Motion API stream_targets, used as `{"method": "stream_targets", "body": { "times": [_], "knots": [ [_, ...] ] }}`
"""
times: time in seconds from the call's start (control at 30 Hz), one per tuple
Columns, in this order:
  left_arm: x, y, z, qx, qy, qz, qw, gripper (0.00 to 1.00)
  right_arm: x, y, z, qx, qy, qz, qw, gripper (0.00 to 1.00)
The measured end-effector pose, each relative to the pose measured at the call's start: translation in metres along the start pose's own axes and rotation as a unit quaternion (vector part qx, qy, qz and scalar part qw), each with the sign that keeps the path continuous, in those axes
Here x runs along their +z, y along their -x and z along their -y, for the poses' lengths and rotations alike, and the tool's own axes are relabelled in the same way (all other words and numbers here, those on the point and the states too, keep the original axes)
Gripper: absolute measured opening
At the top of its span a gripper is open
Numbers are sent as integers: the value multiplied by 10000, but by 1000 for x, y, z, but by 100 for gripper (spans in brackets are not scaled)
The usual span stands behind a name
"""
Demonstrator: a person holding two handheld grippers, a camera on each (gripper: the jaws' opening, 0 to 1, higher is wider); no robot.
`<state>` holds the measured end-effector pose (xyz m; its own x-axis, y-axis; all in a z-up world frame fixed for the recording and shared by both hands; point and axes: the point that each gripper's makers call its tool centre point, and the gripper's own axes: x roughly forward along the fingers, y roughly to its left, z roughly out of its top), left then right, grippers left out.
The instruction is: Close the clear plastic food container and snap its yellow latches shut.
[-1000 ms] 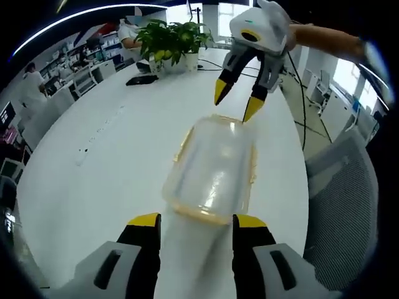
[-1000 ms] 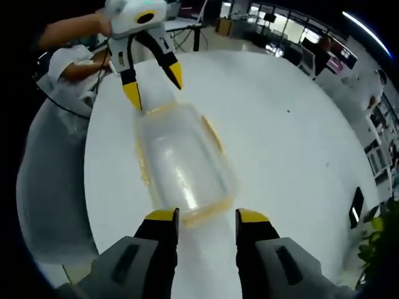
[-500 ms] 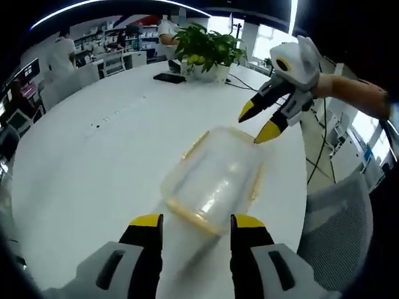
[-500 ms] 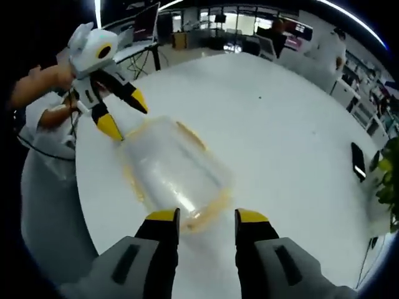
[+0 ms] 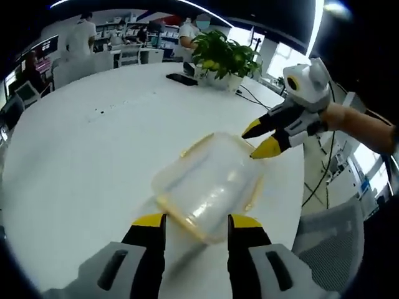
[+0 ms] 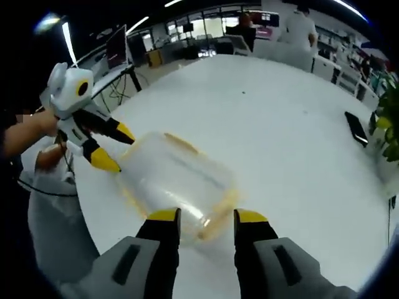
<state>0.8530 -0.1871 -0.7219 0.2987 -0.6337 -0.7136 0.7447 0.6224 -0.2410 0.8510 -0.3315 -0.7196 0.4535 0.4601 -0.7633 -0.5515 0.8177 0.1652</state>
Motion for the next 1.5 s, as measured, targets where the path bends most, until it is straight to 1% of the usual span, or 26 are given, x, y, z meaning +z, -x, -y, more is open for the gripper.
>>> {"method": "stream_targets", "body": {
  "times": [0.1, 0.13, 0.37, 0.53, 0.7, 0.8, 0.93, 1.0, 1.07, 1.1, 1.23, 1.27, 1.3, 1.33, 1.37, 1.4, 1.43, 1.47, 1.5],
  "knots": [
    [-3, -4, 2, -39, 128, -40, 9999, 37, 0, -1, -1, 13, -69, -12, 10000, 30],
    [-2, -3, 2, -26, 233, -4, 9997, 37, 0, -2, -2, 13, -87, -20, 10000, 31],
    [-3, -3, 2, 17, 213, -6, 9998, 37, -1, -3, -2, -23, -283, -119, 9995, 32],
    [-2, -3, 2, 64, 246, 8, 9997, 37, 0, -3, -2, -81, -211, -200, 9995, 32],
    [0, -4, 0, 116, 288, 26, 9995, 37, 0, -3, 1, -75, -413, -255, 9988, 34],
    [1, -4, 0, 134, 305, 19, 9994, 37, 0, -3, 0, -4, -459, -254, 9986, 32],
    [2, -4, 0, 143, 314, 3, 9994, 38, 1, -6, 0, 28, -526, -266, 9983, 35],
    [2, -6, 1, 179, 371, -11, 9992, 39, 1, -7, 0, 47, -613, -271, 9977, 37],
    [3, -7, 2, 216, 429, -8, 9988, 40, 1, -10, -2, 67, -806, -300, 9963, 40],
    [3, -8, 3, 234, 425, 1, 9988, 40, 1, -10, -3, 75, -761, -302, 9966, 40],
    [4, -8, 1, 273, 442, 33, 9986, 38, 0, -11, -3, 99, -756, -380, 9964, 37],
    [4, -8, 0, 298, 530, 32, 9981, 36, 0, -12, -3, 116, -819, -364, 9959, 36],
    [5, -9, -1, 353, 604, 34, 9975, 35, -2, -12, -4, 80, -1020, -384, 9940, 35],
    [6, -9, -1, 386, 641, 36, 9972, 35, -1, -13, -4, 75, -832, -388, 9957, 35],
    [7, -10, 0, 400, 665, 16, 9970, 34, -1, -14, -5, 44, -864, -401, 9954, 35],
    [6, -10, 0, 408, 654, -6, 9970, 34, 0, -15, -3, -18, -990, -394, 9943, 35],
    [7, -10, 0, 419, 673, -39, 9968, 34, 2, -16, -2, -58, -995, -351, 9944, 34],
    [7, -10, 0, 448, 722, -73, 9964, 34, 4, -17, -1, -143, -1130, -276, 9931, 34],
    [7, -10, 0, 469, 735, -66, 9962, 34, 5, -17, 0, -128, -1090, -254, 9936, 34]
  ]
}}
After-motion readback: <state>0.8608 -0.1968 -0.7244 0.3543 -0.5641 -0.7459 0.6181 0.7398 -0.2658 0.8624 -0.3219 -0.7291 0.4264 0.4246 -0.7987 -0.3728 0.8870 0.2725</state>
